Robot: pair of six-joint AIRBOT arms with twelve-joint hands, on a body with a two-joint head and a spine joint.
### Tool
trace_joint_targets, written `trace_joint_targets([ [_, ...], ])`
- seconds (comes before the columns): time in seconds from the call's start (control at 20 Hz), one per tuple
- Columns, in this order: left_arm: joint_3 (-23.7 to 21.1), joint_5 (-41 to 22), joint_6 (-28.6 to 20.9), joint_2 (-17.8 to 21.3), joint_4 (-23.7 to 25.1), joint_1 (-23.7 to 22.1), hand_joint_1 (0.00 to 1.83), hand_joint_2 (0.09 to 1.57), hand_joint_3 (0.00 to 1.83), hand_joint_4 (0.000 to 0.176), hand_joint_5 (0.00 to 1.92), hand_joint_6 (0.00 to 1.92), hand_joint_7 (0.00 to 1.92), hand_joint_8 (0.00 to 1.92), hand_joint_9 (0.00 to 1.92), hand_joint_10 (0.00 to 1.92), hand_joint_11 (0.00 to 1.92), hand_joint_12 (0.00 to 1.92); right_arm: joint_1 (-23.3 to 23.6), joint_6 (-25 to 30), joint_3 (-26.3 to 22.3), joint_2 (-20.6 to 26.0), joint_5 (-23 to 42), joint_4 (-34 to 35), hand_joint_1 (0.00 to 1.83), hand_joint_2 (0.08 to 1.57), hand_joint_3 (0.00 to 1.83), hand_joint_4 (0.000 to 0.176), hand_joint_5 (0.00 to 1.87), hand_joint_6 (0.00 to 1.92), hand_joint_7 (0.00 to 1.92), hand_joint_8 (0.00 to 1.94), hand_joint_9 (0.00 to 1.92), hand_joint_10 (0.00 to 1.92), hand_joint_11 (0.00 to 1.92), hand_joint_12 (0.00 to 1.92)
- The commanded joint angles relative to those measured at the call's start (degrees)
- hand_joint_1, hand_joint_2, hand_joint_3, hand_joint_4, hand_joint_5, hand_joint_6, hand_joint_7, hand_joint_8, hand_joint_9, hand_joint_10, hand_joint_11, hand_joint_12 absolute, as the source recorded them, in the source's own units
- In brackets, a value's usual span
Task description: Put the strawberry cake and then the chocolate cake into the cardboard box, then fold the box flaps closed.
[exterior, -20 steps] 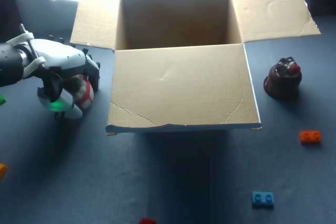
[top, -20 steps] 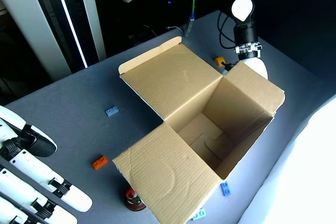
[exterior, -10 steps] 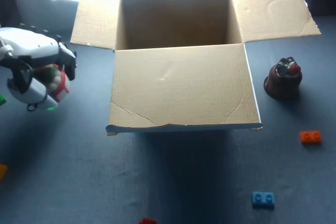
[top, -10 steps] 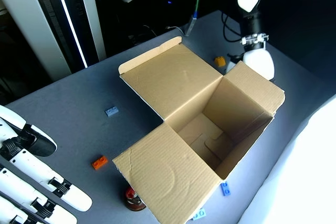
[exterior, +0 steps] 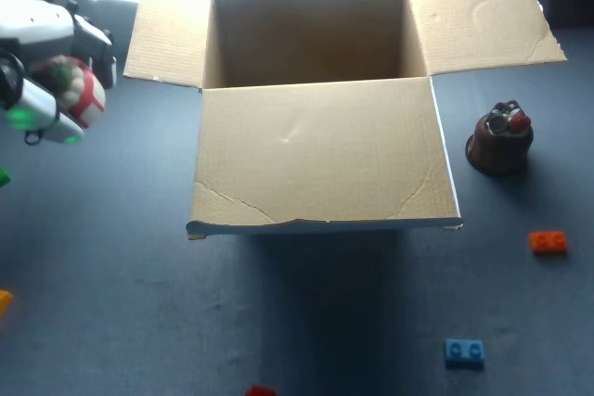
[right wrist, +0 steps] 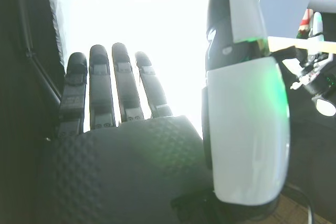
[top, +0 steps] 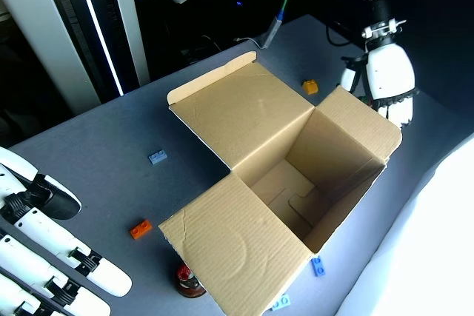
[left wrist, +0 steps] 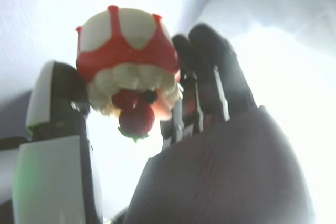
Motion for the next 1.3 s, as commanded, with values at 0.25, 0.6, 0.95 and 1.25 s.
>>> trace_joint_targets([
  [0.25, 2.32, 1.39, 0.39, 1.80, 3.16, -6.04, 1.07, 1.17, 0.00, 0.012, 0.45, 0.83, 0.26, 1.42, 0.28, 1.61, 0.20, 1.87, 0.63, -0.36, -0.02, 0.93, 7.02, -0.58, 0.84, 1.01, 0.00, 0.000, 0.10, 0.00, 0.16, 0.00, 0.17, 0.00, 0.00, 0.47],
  [0.6, 2.92, -2.41, 2.52, 1.62, 3.20, -12.61, 1.04, 1.17, 0.00, 0.012, 0.47, 0.78, 0.31, 1.33, 0.35, 1.49, 0.25, 1.72, 0.64, -0.70, -0.02, 0.95, 7.33, -0.59, 0.88, 1.01, 0.00, 0.001, 0.12, 0.00, 0.20, 0.00, 0.19, 0.00, 0.00, 0.50],
  [0.95, 3.36, -2.78, 3.15, 1.46, 4.59, -19.26, 1.07, 1.15, 0.00, 0.002, 0.45, 0.86, 0.32, 1.33, 0.34, 1.51, 0.22, 1.77, 0.65, -1.08, -0.26, 0.95, 7.27, -0.58, 0.89, 1.03, 0.00, 0.000, 0.10, 0.00, 0.17, 0.01, 0.16, 0.01, 0.00, 0.36],
  [1.25, 1.75, -6.02, 3.69, 1.03, 3.83, -22.74, 1.07, 1.16, 0.00, 0.000, 0.43, 0.92, 0.31, 1.34, 0.31, 1.54, 0.21, 1.78, 0.73, -1.23, -0.33, 0.93, 7.27, -0.59, 0.86, 1.03, 0.00, 0.000, 0.07, 0.00, 0.16, 0.00, 0.16, 0.01, 0.00, 0.47],
])
